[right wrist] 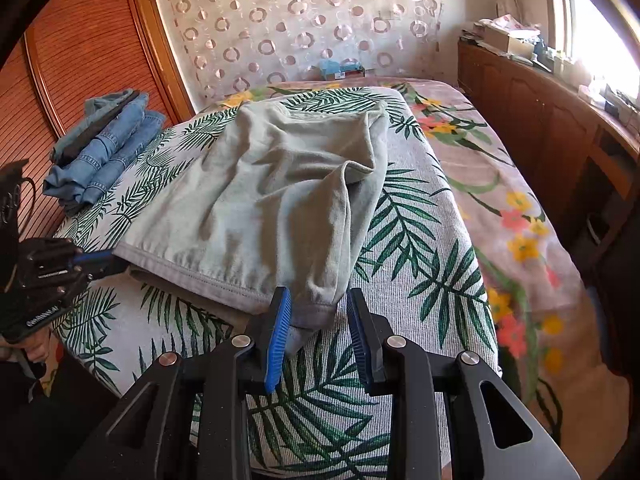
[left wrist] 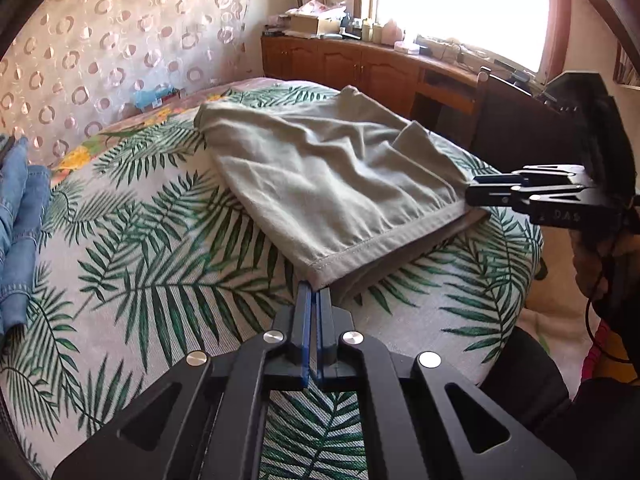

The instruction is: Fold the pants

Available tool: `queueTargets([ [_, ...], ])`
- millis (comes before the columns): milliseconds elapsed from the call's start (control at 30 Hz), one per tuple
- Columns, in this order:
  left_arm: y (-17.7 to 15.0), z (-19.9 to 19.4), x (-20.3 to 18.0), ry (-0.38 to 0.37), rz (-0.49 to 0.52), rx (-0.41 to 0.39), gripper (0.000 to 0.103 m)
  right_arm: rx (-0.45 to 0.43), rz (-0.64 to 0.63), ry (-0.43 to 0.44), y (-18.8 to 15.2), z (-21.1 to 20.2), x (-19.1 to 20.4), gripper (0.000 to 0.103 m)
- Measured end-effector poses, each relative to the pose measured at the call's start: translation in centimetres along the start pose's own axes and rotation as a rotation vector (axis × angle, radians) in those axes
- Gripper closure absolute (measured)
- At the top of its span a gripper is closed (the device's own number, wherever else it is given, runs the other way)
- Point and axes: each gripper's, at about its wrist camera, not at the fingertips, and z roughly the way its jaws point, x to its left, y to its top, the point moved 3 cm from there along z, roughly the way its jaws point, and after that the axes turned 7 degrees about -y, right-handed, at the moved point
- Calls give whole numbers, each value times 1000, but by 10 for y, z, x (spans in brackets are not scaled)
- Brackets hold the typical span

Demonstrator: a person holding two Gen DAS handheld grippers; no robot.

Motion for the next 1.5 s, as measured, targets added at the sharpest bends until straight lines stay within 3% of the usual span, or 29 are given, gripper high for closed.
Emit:
queueTargets([
  [300,-2,-5,-4,7,-10,0,100,-10,11,5,0,-5,0,73],
  [367,-2,-6,-3,52,-11,3,99,-11,11,11,-1,-6,1,73],
  [433,-1,-6,-1,57,-19,4,94,-9,6,12,-2,-7,3,73],
  [500,-2,-6,-3,55,-15,8,80,-10,2,5,-3,-8,4,73],
  [700,-1,3,-8,29,3,35,66,-14,13,-13,-1,-6,1,73],
  [867,5,10,-5,45,-16,33,65,-2,5,-23,-1,-2,1,73],
  [933,7,10,-4,49,-17,29,65,-9,-2,-7,-2,-5,2,88],
  [1000,7,10,-2,52,-22,30,65,-28,-6,-4,-1,-11,4,93],
  [1267,7,11,-2,53,-26,27,65,-65,-14,24,0,-31,12,95],
  [1500,6,8,1,37,-42,5,65,-19,-11,21,-10,-24,13,95],
])
